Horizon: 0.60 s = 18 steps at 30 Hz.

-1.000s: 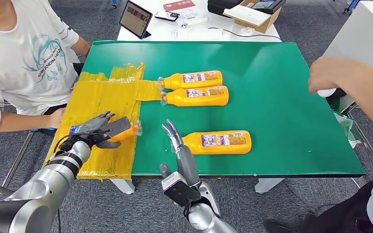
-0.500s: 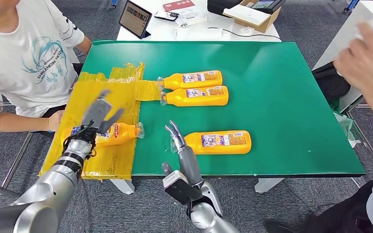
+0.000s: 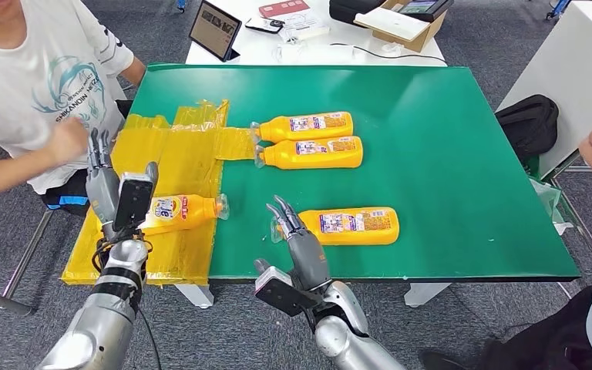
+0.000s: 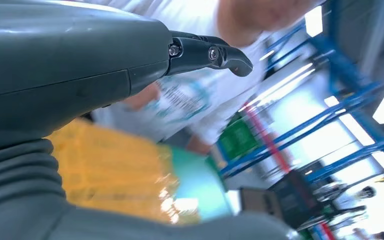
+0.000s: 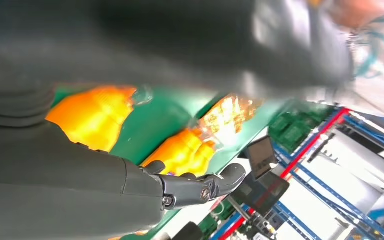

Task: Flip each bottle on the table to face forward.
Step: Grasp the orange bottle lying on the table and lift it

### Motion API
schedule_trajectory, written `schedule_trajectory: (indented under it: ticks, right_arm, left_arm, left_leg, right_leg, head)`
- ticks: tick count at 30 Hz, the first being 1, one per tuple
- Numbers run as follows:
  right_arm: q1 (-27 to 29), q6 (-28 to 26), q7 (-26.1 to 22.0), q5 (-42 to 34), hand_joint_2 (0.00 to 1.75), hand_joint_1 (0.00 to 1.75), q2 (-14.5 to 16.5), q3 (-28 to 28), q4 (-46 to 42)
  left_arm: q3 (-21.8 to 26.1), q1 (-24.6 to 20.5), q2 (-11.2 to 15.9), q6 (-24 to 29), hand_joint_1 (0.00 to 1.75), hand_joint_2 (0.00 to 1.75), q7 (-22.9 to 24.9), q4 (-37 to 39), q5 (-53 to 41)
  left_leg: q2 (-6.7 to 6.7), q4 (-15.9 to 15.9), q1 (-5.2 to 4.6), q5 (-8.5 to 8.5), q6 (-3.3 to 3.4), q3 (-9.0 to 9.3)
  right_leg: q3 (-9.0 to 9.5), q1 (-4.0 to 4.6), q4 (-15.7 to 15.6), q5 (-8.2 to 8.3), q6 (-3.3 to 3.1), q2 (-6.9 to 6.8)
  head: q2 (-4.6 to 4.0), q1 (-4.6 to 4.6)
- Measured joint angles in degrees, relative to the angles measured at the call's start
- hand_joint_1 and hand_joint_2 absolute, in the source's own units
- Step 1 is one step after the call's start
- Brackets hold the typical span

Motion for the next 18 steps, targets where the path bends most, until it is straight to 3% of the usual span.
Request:
schedule_trajectory:
  ticks: [3, 7, 13, 18]
  right_arm:
    - [-2.34, 2.78, 7.45, 6.64, 1.75, 0.0, -3.62, 0.35, 0.07]
    - [-6.2, 10.81, 17.11, 11.61, 1.75, 0.0, -10.52, -0.14, -0.05]
    - [-9.42, 18.26, 23.27, 15.03, 1.75, 0.0, -16.87, -2.3, -0.52]
    - [-11.53, 19.23, 25.01, 17.99, 1.75, 0.0, -18.35, -3.29, 0.74]
  left_arm:
    - [0.14, 5.44, -2.76, 0.01, 0.0, 1.75, -0.06, -10.62, -6.24]
    - [-0.68, 12.83, -5.64, 0.01, 0.0, 1.75, -0.06, -20.34, -6.31]
    - [-3.59, 19.27, -7.08, 0.01, 0.0, 1.75, -0.04, -24.92, -1.39]
    - [-6.41, 21.22, -7.54, -0.01, 0.0, 1.75, -0.03, -24.91, 1.16]
  left_leg:
    - [-0.03, 0.0, -0.09, -0.02, 0.03, -0.01]
    - [-0.01, 0.01, -0.27, -0.11, 0.16, -0.02]
    - [-0.03, 0.02, -0.31, -0.11, 0.18, -0.03]
    - [0.01, 0.02, -0.27, -0.11, 0.18, -0.02]
  right_leg:
    - [0.01, -0.09, -0.03, 0.0, 0.01, -0.01]
    - [0.0, -0.23, -0.08, 0.0, 0.04, -0.01]
    - [-0.01, -0.24, -0.08, 0.02, 0.08, -0.01]
    - [-0.02, -0.2, -0.07, 0.02, 0.08, 0.01]
  head:
    - [0.0, 0.01]
    - [0.0, 0.02]
    - [0.0, -0.01]
    - [0.0, 0.0]
